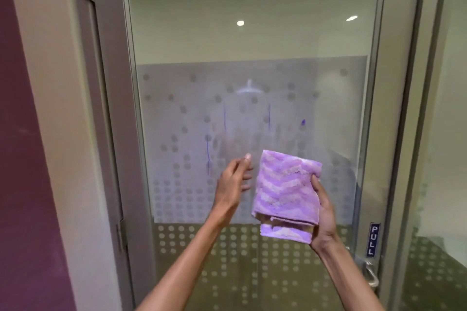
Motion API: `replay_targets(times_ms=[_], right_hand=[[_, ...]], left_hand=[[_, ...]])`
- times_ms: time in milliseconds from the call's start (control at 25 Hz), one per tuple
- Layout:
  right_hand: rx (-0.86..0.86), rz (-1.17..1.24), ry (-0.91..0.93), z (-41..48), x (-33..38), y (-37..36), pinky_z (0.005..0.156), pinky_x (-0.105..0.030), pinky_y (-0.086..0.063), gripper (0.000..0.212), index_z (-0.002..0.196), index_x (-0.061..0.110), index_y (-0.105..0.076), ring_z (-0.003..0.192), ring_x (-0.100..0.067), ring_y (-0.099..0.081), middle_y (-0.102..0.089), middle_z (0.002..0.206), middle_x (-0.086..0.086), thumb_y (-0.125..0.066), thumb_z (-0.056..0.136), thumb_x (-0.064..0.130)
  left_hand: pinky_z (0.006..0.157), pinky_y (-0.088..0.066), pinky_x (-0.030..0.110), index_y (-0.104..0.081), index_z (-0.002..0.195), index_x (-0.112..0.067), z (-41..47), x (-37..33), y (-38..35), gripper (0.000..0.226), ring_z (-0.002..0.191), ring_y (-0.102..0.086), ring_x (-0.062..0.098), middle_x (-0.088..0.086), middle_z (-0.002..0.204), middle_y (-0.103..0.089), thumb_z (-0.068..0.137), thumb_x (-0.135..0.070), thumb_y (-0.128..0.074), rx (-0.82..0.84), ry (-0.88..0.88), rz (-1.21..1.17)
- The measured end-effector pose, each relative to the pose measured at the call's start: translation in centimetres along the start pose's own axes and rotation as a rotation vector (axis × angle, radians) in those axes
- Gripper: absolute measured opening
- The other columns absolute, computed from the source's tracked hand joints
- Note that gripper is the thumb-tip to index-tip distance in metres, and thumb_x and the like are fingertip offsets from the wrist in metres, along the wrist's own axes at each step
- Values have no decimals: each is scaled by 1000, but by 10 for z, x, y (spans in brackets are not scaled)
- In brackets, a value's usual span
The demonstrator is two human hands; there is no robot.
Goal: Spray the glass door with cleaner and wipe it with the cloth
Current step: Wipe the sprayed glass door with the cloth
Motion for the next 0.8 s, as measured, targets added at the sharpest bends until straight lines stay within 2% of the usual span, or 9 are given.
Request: replay_targets(times_ms=[80,160,320,360,400,440,480,560,800], right_hand=[[-154,-120,222,13,36,11,84,-43,-62,51,115,20,-79,95,-27,-77,-79,111,-8,-75,81,59],[-384,-341,545,16,79,15,79,-36,-59,44,113,24,-77,89,-18,-75,-80,103,2,-70,87,59],[-746,-715,1003,28,130,-17,67,-17,-56,48,124,19,-63,66,2,-69,-73,78,22,-54,96,57],[-766,-832,1035,43,135,-27,78,-21,-59,54,140,18,-55,81,-8,-75,-78,96,17,-52,100,53],[-794,-1010,1029,62,138,-34,103,-31,-54,60,155,19,-42,115,-22,-71,-74,129,0,-51,103,48],[-811,-1191,991,85,138,-39,123,-40,-35,66,162,18,-30,146,-28,-47,-51,158,-9,-49,104,44],[-814,-1296,916,106,134,-41,129,-44,-16,71,165,16,-23,159,-28,-23,-28,171,-9,-48,104,42],[-826,-1339,758,139,116,-40,129,-48,1,75,166,16,-13,162,-24,0,-6,175,-5,-50,106,42],[-926,-1296,770,164,105,-43,126,-54,9,96,166,27,-1,162,-22,7,3,175,6,-35,89,73]], left_hand=[[102,-51,33,-68,123,-24,22,-27,44,41,121,-65,20,-1,125,-71,99,-53,-53,-196,-281,259],[118,-36,33,-61,139,-18,43,-55,79,52,143,-49,22,3,145,-60,101,-50,-45,-341,-535,510],[132,-4,44,-30,163,-10,103,-83,136,61,162,-8,31,6,172,-24,107,-33,-40,-419,-801,934],[132,-1,48,-24,165,-11,118,-81,150,62,162,-5,33,6,173,-18,108,-33,-37,-418,-810,1010],[131,-1,51,-19,165,-11,132,-76,161,63,162,-2,34,6,174,-14,108,-34,-33,-407,-795,1079],[131,-2,55,-15,166,-12,144,-68,169,64,162,0,34,6,175,-10,108,-36,-29,-382,-766,1133],[130,-3,57,-13,166,-13,153,-59,174,64,162,2,34,5,175,-6,108,-37,-26,-352,-739,1167],[130,-4,58,-8,166,-16,163,-39,177,64,161,5,32,3,175,-1,107,-40,-20,-310,-706,1199],[129,12,50,-7,167,-18,178,-2,170,62,161,16,27,-3,174,9,110,-36,-22,-401,-732,1107]])
Point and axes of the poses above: each hand's wrist, its own z-axis towards the middle knuckle, its own y-axis out of the back of the hand, x = y × z, the point moved 8 cm from there along z, towards the middle knuckle
